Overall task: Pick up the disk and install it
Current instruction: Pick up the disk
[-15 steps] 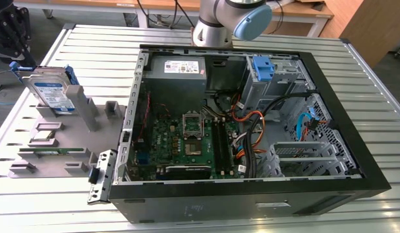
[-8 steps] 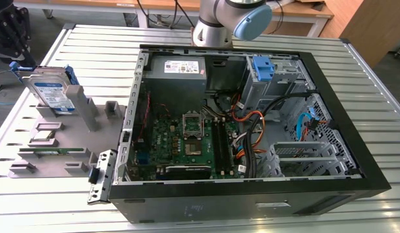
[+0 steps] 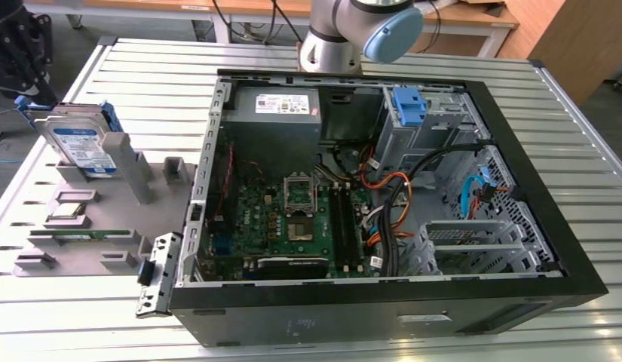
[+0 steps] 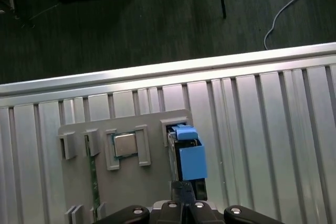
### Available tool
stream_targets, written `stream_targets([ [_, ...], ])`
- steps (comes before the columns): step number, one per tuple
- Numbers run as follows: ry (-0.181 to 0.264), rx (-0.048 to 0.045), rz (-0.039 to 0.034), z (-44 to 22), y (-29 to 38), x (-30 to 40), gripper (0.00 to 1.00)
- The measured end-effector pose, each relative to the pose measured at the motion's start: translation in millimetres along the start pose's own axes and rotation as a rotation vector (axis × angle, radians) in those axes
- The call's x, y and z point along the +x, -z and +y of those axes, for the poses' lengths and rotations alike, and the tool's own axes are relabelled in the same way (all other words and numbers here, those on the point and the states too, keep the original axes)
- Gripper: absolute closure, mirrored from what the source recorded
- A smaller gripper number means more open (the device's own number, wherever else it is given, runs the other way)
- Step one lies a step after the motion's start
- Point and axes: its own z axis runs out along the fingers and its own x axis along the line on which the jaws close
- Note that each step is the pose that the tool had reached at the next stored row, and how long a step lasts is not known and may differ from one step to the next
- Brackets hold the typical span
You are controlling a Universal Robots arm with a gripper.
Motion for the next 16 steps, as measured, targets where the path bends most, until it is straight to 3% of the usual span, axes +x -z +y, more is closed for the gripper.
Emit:
stream_targets([
  [7,-0.014,0.0001,-0.0019,-8.6,-0.3,-1.3,0.90],
  [11,-0.023,-0.0001,-0.0059,-9.6,-2.9,-1.4,0.90],
  [14,-0.023,-0.0018,-0.0142,-9.7,-3.6,-1.3,0.90],
  [16,-0.023,-0.0043,-0.0305,-9.7,-4.1,-1.3,0.90],
])
